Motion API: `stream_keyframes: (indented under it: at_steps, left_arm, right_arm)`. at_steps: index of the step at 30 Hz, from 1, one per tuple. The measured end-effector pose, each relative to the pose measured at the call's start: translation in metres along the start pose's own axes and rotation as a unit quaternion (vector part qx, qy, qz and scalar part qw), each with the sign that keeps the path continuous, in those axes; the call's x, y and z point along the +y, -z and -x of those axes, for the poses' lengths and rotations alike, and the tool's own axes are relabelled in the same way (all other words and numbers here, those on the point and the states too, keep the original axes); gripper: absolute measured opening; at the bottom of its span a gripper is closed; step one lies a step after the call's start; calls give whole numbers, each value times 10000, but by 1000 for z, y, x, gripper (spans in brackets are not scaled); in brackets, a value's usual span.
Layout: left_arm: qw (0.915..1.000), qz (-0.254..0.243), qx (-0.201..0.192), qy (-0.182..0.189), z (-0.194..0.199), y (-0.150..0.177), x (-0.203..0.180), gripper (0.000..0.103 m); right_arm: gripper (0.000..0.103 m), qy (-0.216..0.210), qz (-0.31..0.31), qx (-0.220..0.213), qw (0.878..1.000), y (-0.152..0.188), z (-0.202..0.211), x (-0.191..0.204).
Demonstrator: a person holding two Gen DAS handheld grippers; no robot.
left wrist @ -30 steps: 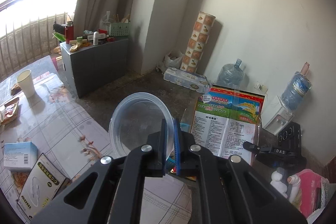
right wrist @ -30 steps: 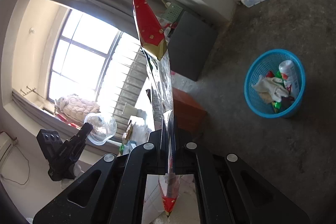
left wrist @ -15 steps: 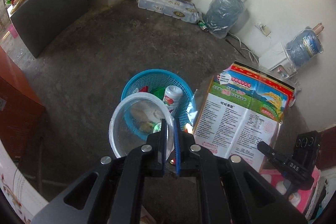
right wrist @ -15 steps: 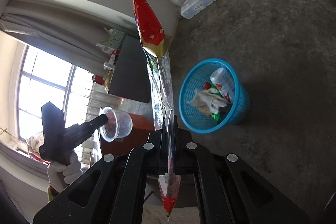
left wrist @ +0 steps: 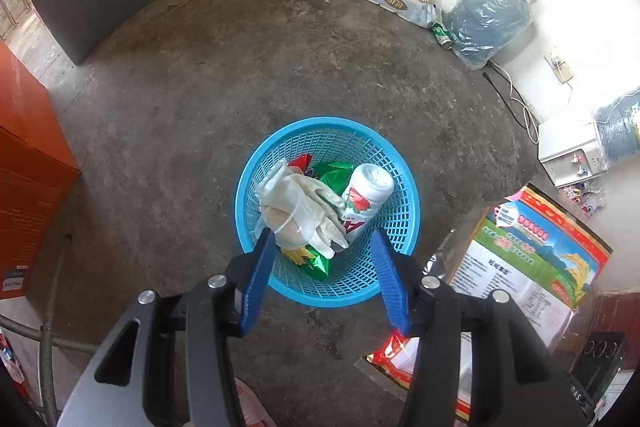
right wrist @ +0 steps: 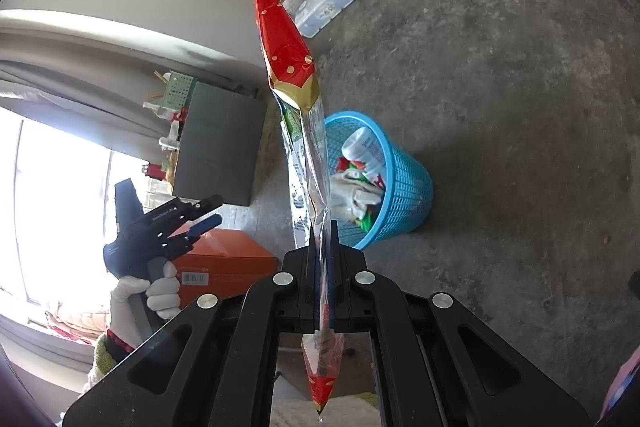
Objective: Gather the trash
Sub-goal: 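Open the right tool to drop the printed bag into the wastebasket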
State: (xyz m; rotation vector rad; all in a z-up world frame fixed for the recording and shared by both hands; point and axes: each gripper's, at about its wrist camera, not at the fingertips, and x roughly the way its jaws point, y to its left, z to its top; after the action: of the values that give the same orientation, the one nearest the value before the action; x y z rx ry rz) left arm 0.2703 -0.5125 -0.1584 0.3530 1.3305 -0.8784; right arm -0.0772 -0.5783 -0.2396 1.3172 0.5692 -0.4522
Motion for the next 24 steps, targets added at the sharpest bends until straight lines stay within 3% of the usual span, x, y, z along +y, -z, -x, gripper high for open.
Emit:
stream_keyframes:
  at_steps: [8, 10, 12, 13, 15, 17, 24]
  left_arm:
    - [9984, -13, -485, 305, 98, 36, 29, 54]
    - [9973, -18, -631, 366, 126, 52, 39, 55]
    - [9959, -9, -812, 402, 153, 69, 49, 57]
    - [9950, 14, -914, 407, 165, 77, 55, 58]
    - [9930, 105, -1096, 425, 187, 98, 69, 58]
    - [9910, 216, -1250, 433, 206, 118, 85, 59]
    - [9782, 954, -1828, 244, 256, 173, 153, 59]
  right_arm:
    - [2, -145, 357, 682, 9969, -30, -83, 21]
    - [7, -100, 442, 893, 9950, -38, -113, 26]
    - [10, 81, 580, 1101, 9922, -45, -144, 28]
    - [24, 239, 650, 1230, 9900, -47, -162, 27]
    - [41, 848, 896, 1417, 9822, -49, -191, 24]
    - [41, 1457, 1083, 1536, 9713, -47, -210, 18]
    - [48, 1903, 1541, 1162, 9626, -42, -184, 26]
